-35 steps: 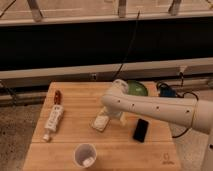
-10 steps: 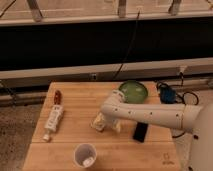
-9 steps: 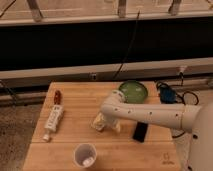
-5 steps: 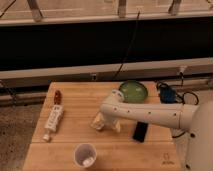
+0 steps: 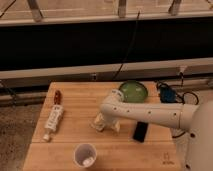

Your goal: Place the white sponge in the ceramic bowl

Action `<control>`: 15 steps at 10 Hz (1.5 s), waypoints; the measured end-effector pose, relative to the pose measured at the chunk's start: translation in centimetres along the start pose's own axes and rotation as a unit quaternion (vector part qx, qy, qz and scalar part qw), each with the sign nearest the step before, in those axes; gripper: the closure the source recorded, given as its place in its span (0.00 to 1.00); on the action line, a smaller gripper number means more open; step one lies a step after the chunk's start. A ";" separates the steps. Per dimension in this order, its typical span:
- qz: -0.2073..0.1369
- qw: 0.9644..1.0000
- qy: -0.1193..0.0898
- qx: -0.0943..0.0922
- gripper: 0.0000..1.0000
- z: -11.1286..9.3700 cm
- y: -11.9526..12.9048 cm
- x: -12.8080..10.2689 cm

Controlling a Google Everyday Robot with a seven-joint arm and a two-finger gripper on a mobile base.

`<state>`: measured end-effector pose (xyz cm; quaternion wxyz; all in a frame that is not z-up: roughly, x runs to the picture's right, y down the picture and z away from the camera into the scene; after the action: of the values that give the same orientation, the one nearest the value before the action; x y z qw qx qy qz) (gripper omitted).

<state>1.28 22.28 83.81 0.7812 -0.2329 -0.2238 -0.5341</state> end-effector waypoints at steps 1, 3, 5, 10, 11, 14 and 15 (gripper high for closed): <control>-0.001 1.000 0.000 0.001 0.48 -0.2 -0.1 0.0; 0.000 1.000 0.000 0.001 0.57 -0.6 -0.1 -0.1; -0.001 1.000 -0.001 0.000 0.71 -0.6 0.0 -0.1; 0.000 1.000 -0.001 -0.001 1.00 -0.6 0.2 -0.1; 0.000 1.000 -0.001 -0.002 1.00 -0.6 0.2 0.0; 0.000 1.000 -0.001 -0.002 1.00 -0.7 0.2 0.0; -0.001 1.000 -0.001 -0.002 1.00 -0.8 0.2 0.4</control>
<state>1.71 21.57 83.34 0.7802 -0.2349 -0.2234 -0.5350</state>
